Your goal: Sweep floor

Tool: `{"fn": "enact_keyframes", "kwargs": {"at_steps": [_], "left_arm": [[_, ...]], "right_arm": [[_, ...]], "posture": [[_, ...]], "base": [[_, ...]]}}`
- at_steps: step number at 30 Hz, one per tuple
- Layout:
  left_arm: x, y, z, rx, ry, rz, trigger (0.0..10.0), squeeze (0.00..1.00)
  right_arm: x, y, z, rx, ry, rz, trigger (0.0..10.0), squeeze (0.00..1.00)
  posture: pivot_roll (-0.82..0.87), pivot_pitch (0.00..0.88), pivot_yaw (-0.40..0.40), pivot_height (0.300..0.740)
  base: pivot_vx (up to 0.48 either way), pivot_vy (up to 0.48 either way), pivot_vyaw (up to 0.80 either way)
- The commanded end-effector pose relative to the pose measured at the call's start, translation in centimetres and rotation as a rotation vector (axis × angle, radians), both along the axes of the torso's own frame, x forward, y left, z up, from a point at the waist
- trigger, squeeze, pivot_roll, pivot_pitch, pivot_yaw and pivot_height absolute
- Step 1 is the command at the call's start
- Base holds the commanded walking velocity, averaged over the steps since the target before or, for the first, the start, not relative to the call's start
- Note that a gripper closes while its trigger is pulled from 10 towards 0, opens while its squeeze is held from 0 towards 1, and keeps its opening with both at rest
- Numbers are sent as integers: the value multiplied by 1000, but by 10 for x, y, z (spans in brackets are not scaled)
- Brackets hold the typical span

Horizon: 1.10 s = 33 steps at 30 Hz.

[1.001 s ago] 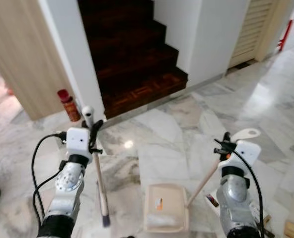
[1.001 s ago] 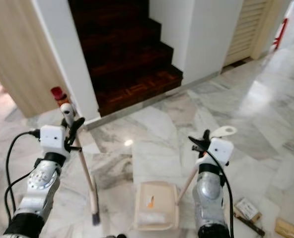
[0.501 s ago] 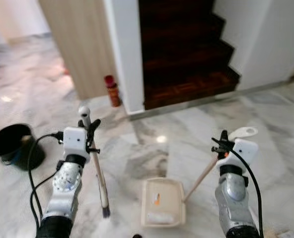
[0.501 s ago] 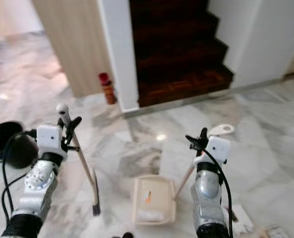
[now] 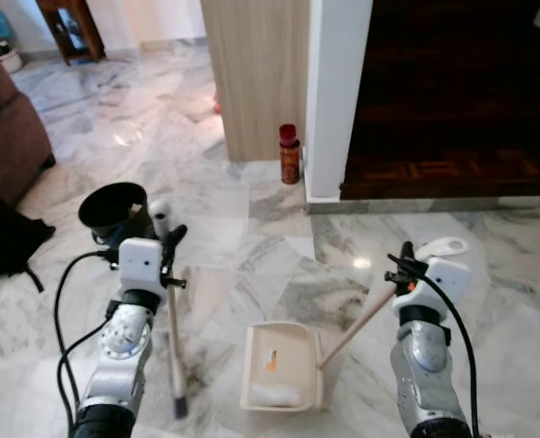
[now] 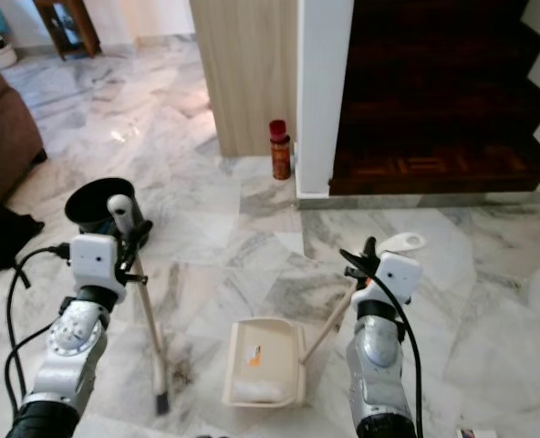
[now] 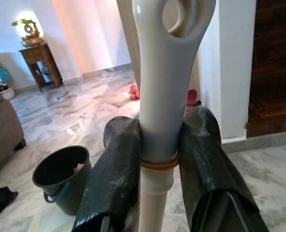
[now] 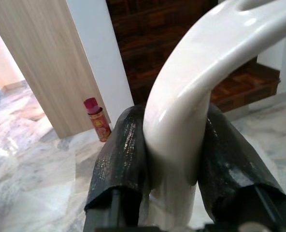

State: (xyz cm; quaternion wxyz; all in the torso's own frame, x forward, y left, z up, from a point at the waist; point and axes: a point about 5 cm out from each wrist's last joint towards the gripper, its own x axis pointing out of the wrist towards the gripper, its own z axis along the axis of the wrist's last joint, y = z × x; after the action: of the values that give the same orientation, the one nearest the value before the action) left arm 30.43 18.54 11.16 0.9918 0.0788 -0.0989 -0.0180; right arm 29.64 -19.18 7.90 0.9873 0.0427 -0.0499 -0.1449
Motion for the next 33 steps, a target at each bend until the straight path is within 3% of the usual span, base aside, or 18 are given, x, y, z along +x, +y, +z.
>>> {"fn": "enact_keyframes", "kwargs": {"at_steps": [1,17,33], "left_arm": [[2,2,11,3,-45,5,10000,0],[0,0,9,-18,-33,1,10000,0],[0,2,9,-28,-32,13,10000,0]], "right_arm": [[3,3,7,-3,-26,9,10000,0],[4,5,5,14,-17,24,10000,0],[4,5,5,19,-10,32,10000,0]], "posture": [[29,41,45,740],[32,22,42,740],[34,37,36,740]], "base": [[0,0,0],[0,0,0],[0,293,0]]}}
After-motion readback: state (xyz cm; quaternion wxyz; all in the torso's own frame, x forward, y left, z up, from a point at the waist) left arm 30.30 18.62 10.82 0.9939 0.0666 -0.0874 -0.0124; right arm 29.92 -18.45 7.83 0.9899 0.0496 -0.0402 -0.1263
